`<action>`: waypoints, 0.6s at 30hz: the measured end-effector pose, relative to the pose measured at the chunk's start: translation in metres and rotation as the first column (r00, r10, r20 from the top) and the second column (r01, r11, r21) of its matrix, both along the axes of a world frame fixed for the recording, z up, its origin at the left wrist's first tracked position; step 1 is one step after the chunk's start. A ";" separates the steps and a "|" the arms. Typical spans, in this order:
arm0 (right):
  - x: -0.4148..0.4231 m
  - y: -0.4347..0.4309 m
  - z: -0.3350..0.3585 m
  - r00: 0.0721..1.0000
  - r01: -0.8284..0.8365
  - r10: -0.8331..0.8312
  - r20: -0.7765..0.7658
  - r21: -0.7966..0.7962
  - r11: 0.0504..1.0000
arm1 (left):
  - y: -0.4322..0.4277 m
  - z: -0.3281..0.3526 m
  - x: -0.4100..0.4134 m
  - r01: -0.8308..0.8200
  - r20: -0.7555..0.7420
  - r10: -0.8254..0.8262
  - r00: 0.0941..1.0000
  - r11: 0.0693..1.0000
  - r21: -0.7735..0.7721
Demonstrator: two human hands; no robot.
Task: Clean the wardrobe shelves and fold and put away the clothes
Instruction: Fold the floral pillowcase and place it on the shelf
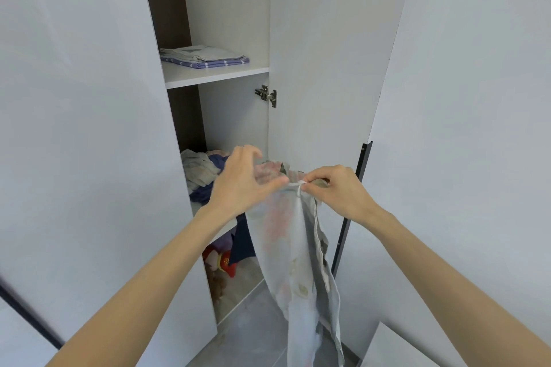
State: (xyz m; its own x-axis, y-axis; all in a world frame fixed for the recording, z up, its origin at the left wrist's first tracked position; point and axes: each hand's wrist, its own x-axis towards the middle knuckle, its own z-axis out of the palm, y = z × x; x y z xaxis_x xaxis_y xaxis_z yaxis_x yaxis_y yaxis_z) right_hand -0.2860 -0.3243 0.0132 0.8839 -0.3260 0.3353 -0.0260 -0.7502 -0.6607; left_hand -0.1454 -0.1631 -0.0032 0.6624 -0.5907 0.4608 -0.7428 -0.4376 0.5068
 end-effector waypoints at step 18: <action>-0.012 -0.002 -0.060 0.982 0.187 -0.189 -0.001 0.161 0.969 | -0.017 0.013 -0.017 0.186 -0.245 -0.270 0.931 0.930 -0.317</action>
